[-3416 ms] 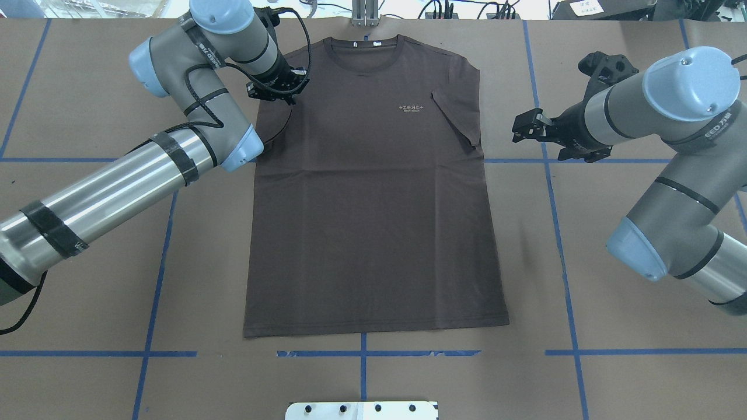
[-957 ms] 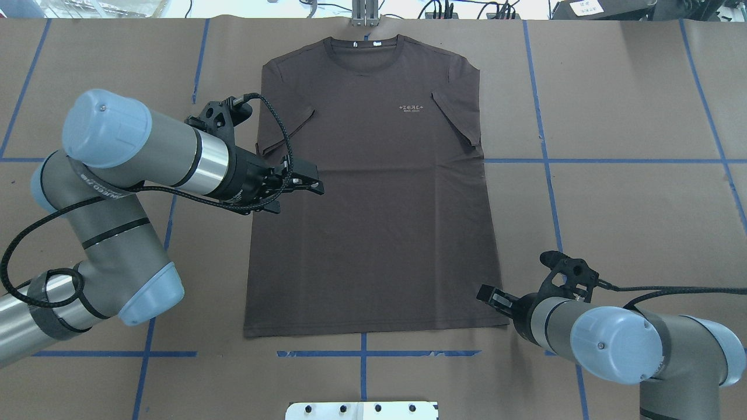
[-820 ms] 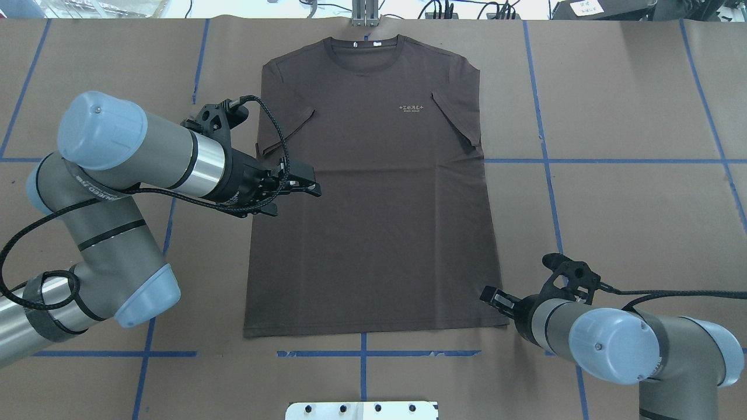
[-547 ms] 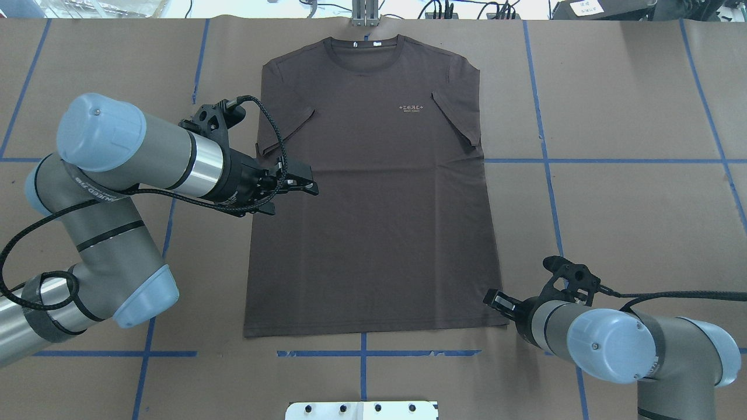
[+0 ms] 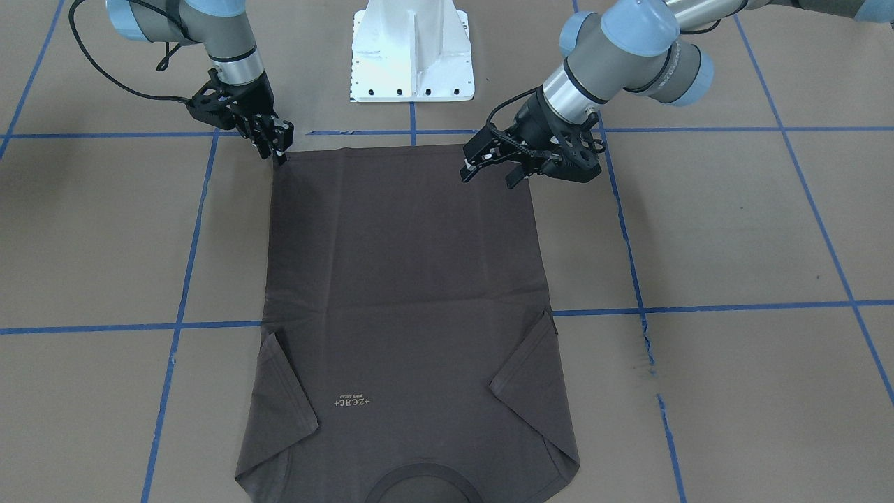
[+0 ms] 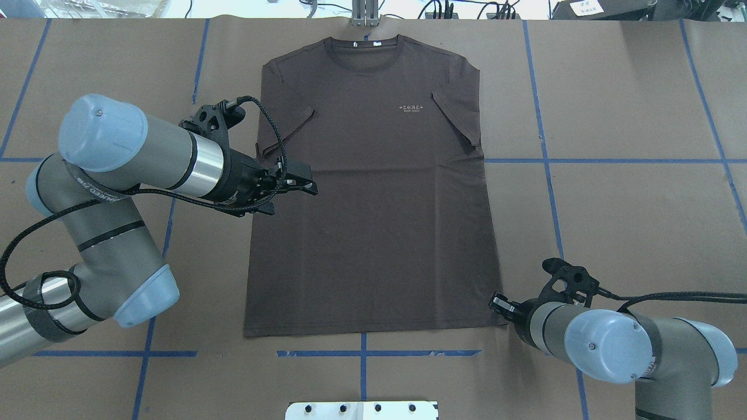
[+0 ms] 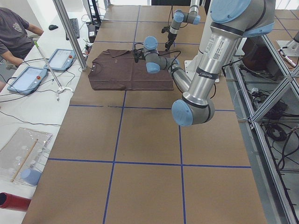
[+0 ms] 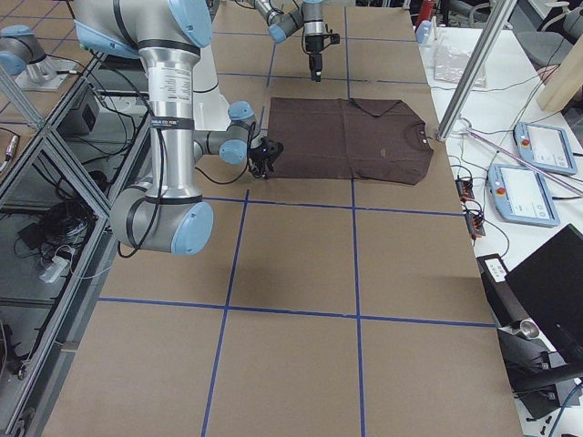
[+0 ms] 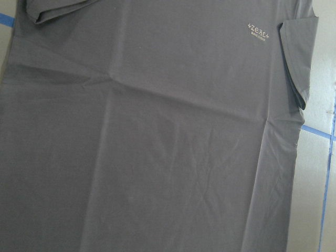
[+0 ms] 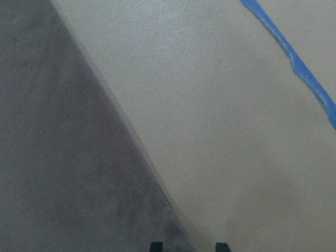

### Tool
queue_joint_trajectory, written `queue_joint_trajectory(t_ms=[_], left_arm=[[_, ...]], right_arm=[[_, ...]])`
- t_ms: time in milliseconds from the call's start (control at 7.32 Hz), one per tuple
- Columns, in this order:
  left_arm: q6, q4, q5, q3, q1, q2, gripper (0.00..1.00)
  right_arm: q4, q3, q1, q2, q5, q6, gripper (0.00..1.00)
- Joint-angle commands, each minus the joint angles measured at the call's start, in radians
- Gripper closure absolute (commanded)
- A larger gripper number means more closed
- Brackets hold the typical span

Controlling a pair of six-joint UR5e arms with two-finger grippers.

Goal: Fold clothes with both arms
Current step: 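Move both grippers down along the shirt sides toward the hem nearest the robot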

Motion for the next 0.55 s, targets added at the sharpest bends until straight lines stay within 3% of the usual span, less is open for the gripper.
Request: queue_joint_trajectory(t_ms=[0, 410], left_arm=[[-0.001, 0.0, 0.0, -0.001, 0.0, 0.0, 0.0], [-0.001, 0.0, 0.0, -0.002, 0.0, 0.0, 0.0]], right_arm=[[0.002, 0.001, -0.005, -0.002, 0.01, 0.009, 0.6], [0.003, 0.004, -0.011, -0.004, 0.01, 0.015, 0.6]])
